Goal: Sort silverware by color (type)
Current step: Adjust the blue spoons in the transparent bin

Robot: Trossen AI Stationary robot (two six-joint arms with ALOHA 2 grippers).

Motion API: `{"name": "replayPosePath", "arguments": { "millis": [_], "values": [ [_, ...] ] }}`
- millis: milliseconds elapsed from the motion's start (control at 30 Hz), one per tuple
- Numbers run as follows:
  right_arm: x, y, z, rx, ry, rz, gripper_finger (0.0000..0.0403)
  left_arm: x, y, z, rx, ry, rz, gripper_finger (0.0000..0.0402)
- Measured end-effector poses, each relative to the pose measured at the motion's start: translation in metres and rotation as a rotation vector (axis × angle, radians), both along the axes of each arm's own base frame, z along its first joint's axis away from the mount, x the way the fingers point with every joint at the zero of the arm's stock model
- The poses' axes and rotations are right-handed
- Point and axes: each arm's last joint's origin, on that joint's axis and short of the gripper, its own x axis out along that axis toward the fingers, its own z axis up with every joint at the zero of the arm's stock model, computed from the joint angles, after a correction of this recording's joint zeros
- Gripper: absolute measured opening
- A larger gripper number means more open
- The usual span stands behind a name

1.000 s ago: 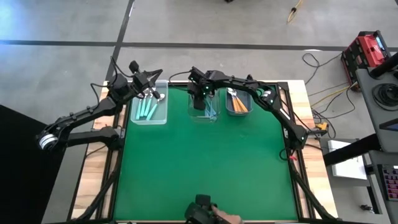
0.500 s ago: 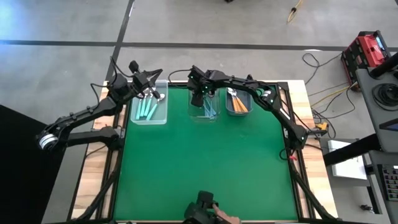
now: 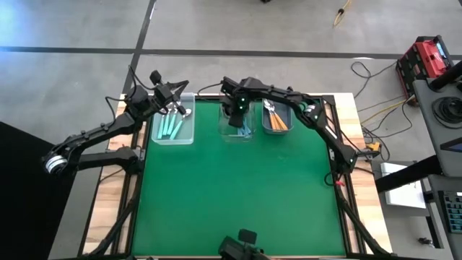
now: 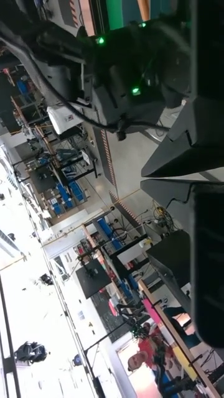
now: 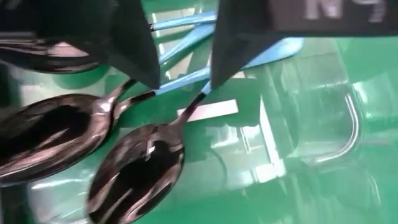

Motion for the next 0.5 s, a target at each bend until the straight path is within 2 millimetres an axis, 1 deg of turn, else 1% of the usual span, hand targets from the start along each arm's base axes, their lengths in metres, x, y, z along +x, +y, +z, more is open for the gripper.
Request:
{"name": "replayPosePath", "arguments": {
  "millis": [133, 167, 300, 500],
  "values": [
    [0.001, -0.001, -0.010, 0.010, 0.016, -0.007, 0.0036, 0.000, 0.000, 0.000, 0.000, 0.000, 0.000, 0.0000],
    [0.001, -0.002, -0.011, 0.009, 0.015, -0.003, 0.0023, 0.000, 0.000, 0.000, 0.000, 0.000, 0.000, 0.0000],
    [0.003, -0.003, -0.021, 0.018, 0.032, -0.002, 0.0012, 0.000, 0.000, 0.000, 0.000, 0.001, 0.000, 0.0000],
    [0.003, -0.002, -0.023, 0.019, 0.033, 0.008, 0.0009, 0.000, 0.000, 0.000, -0.001, 0.002, 0.001, 0.0000]
  ]
}}
